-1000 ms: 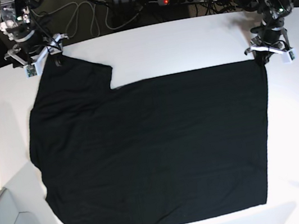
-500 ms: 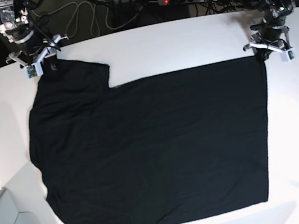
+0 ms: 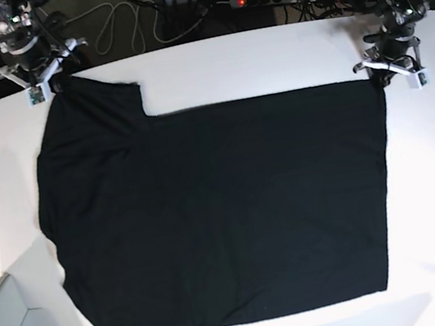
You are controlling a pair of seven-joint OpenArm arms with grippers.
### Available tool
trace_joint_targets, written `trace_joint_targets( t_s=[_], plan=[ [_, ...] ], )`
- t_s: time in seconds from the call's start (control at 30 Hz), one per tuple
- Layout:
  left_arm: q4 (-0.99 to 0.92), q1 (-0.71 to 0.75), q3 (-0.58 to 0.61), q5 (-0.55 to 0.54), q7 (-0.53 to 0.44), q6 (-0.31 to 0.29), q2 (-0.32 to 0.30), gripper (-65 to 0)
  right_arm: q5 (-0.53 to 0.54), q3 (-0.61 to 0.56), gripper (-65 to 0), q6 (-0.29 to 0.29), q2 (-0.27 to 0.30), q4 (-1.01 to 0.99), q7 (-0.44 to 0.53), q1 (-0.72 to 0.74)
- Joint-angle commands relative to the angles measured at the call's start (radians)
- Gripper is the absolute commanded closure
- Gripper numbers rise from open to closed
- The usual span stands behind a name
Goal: Fold the T-shirt properly
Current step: 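Lift the shoulder edge and pull it toward the robot with both grippers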
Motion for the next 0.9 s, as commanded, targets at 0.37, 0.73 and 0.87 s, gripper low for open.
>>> trace_joint_targets(
  t_s=[0.37,0.73,0.87],
  plan=[
    [0.212,0.122,-0.072,-0.002,0.015,0.012,-0.004,0.0,0.011,0.032,-0.1,0.008,0.006,0.196,0.032,-0.111],
    [0.300,0.224,-0.126,-0.003,0.015,0.006,0.011,0.0,0.011,0.048,-0.1,0.008,0.005,0.233,0.184,-0.266],
    [0.321,0.242,-0.127,0.000,0.017,0.006,0.060,0.0,0.011,0.049,-0.1,0.008,0.005,0.233,0.273,-0.317]
  ],
)
